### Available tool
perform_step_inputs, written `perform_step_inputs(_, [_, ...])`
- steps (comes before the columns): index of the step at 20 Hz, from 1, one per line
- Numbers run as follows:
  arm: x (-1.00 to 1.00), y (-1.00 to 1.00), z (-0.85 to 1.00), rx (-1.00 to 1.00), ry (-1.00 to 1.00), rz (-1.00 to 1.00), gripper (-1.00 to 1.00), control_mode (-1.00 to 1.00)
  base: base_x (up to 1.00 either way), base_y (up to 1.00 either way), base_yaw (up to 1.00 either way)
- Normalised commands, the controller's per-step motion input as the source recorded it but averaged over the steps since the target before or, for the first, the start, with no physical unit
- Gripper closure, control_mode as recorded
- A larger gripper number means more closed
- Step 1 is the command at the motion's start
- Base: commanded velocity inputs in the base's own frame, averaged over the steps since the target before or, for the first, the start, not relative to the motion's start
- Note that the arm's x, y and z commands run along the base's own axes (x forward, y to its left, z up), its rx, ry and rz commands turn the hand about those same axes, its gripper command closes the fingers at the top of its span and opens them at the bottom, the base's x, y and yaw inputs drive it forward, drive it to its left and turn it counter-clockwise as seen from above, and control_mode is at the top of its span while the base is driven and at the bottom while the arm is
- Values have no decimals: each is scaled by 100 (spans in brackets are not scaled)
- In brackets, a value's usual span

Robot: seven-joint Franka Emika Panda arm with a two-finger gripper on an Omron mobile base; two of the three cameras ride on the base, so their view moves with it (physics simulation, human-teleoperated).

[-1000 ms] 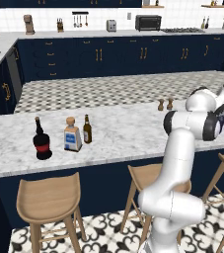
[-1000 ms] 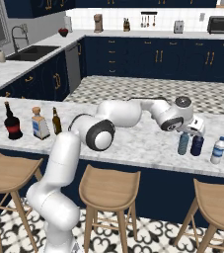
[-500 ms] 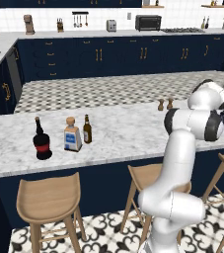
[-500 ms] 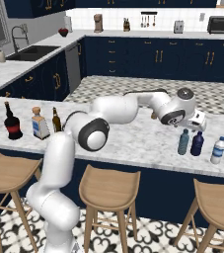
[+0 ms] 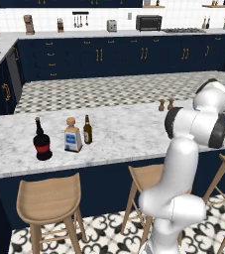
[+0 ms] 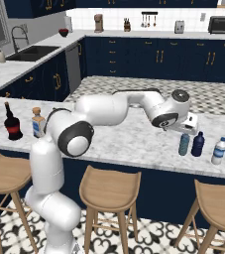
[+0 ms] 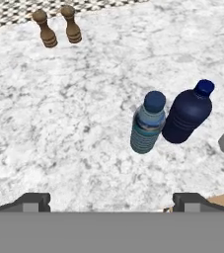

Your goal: Move the plastic bottles in the middle to the plastics group, and the glass bottles in the middle to the glass group.

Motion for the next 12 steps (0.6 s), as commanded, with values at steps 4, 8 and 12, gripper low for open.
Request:
perform_step_inputs(4, [-18,94,44,0,-9,9,-100,-100,0,0,0])
perform_step_inputs(8, [-5,100,38,-3,-7,6,-100,-100,0,0,0])
perform_step_inputs(12, [-23,100,28,-7,-4,2,-100,-100,0,0,0])
